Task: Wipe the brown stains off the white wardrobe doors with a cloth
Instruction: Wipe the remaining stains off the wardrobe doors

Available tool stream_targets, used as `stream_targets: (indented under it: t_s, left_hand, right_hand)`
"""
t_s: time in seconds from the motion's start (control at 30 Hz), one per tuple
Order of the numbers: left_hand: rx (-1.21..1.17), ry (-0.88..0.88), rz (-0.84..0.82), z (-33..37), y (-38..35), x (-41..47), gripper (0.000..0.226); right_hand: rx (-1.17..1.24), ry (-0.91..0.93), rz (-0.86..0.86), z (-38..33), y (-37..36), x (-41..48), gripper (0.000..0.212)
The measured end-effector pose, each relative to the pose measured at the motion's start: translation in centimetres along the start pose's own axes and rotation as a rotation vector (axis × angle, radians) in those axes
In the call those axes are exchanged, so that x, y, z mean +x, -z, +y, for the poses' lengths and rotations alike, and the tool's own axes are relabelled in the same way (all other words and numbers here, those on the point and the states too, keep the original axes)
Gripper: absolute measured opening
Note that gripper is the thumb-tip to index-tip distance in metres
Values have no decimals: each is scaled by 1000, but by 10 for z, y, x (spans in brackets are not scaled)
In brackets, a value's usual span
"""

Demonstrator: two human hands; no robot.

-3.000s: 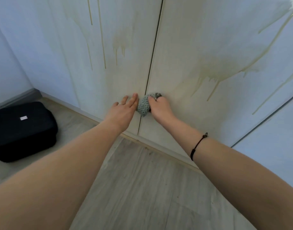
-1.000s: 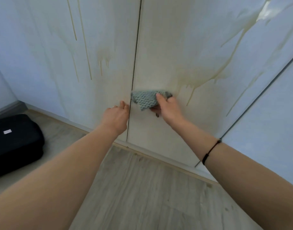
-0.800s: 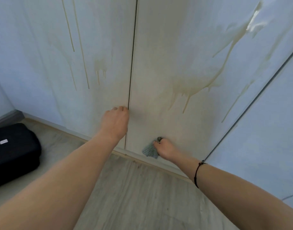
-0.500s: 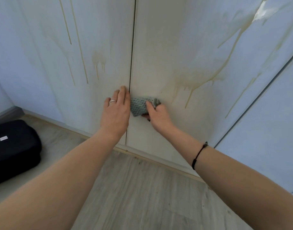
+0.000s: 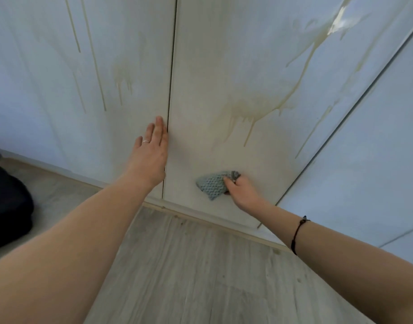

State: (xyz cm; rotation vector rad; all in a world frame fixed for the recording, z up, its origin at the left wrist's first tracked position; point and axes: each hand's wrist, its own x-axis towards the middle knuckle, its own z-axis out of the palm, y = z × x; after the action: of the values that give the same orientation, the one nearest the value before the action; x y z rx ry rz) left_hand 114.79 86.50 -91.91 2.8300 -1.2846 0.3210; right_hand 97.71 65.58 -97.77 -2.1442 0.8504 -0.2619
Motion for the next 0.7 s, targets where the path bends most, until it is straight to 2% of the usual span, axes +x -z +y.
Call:
stream_targets:
  t_s: [0.07,0.13,0.23,0.33,0.43,0.47,0.6,0.63,0.7]
  left_hand:
    - [-2,-15,-9,-2,3,0,95]
    - [-19,-31,-17,-6,2,1,96]
    - [-14,-45,-12,-11,-1,1,98]
    - [-22,-44,2,-10,-5,1,96]
    - [-34,-30,0,-5,-4,1,93]
    - [-33,-27,0,-4,-3,1,92]
    - [-20,-12,-28,-2,5,1,94]
    - [-13,-9,-33,-2,6,1,95]
    - [8,-6,-37,0,7,1,95]
  right_hand:
    - [-195,-134,-112,31,-1,-10,43]
    - [-285,-246,-152,49,1,-17,39]
    - [-257,-173,-65,30,3,-11,41]
    - [-44,13,108,-19,2,2,39]
    - [309,69,117,-27,7,7,29]
    - [302,37,111,-15,6,1,26]
    - [-72,-305,13,54,10,-26,23]
    - [-100,-345,0,59,13,-26,23]
    - [-54,-308,95,47,16,-21,23]
